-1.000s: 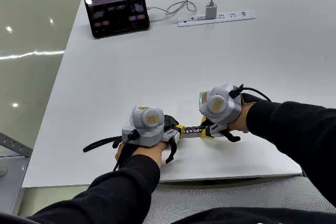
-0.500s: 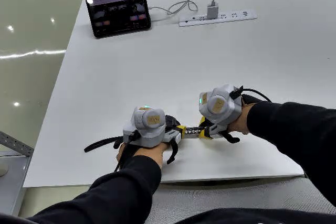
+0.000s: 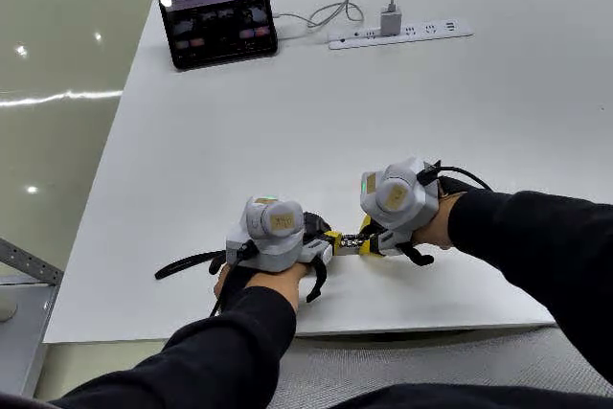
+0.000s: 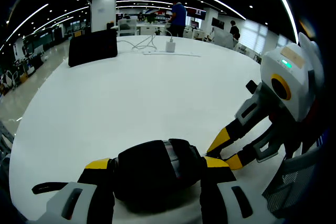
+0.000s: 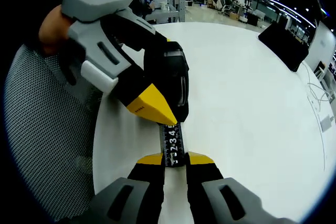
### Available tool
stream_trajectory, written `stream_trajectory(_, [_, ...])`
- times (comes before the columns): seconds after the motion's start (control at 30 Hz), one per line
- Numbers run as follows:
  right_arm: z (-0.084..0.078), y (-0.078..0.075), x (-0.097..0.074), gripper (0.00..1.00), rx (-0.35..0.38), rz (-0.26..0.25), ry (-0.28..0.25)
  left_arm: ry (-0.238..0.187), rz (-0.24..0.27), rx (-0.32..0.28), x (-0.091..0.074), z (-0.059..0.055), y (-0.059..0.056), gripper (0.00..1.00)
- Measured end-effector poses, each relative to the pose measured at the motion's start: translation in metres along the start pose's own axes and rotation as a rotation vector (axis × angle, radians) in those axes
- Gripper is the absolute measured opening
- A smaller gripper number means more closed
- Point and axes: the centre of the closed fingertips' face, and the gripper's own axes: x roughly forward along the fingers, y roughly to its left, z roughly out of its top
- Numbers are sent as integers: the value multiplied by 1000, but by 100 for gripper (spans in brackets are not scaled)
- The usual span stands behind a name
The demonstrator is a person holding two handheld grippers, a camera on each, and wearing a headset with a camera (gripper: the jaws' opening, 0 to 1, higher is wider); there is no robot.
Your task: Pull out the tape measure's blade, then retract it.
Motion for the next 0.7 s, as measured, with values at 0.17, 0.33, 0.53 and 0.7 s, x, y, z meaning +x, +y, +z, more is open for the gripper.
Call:
stream_trajectory(0.17, [1,1,1,11,-13,1,-10,1,0,0,0,0,0,62])
stream_trajectory(0.33, [0,1,-1,12,-46,-21,-25,2,-1,-2,0,0,0,62])
stream_trajectory(0.53, [-2,-1,-4,12,-42,-23,-58,1,0,-9,0,0,0,62])
stream_trajectory(0.7, [-2,-1,-6,12,-28,-19,-61,2,-1,-10,0,0,0,62])
